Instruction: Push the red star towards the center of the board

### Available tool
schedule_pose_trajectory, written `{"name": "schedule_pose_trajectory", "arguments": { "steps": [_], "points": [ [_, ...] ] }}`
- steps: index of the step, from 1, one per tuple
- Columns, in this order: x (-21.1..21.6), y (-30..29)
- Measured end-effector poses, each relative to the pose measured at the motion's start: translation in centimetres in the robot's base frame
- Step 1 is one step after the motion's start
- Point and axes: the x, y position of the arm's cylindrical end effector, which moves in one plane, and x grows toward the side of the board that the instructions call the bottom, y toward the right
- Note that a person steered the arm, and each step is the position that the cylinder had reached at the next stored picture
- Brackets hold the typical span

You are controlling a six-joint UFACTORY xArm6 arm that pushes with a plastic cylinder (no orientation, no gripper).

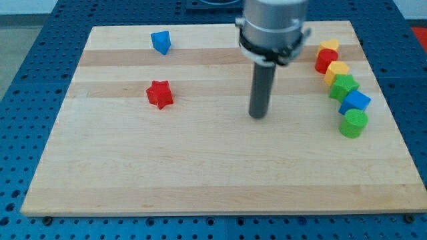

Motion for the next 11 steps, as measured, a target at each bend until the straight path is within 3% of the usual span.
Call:
{"name": "schedule_pose_trajectory", "arguments": {
  "steps": [1,2,3,4,5,6,7,8,9,10,11],
  "points": [
    [-6.4,-3.4],
    [-9.7,-10.5],
    [-8.4,-20.0],
    [-4.7,-23.2],
    [-1.3,-22.6],
    [0.7,-18.1],
    [0.5,-18.8],
    [-1.9,-23.7],
    [-4.5,-23.9],
    [-3.2,-19.4],
    [1.2,-12.4]
  ]
}}
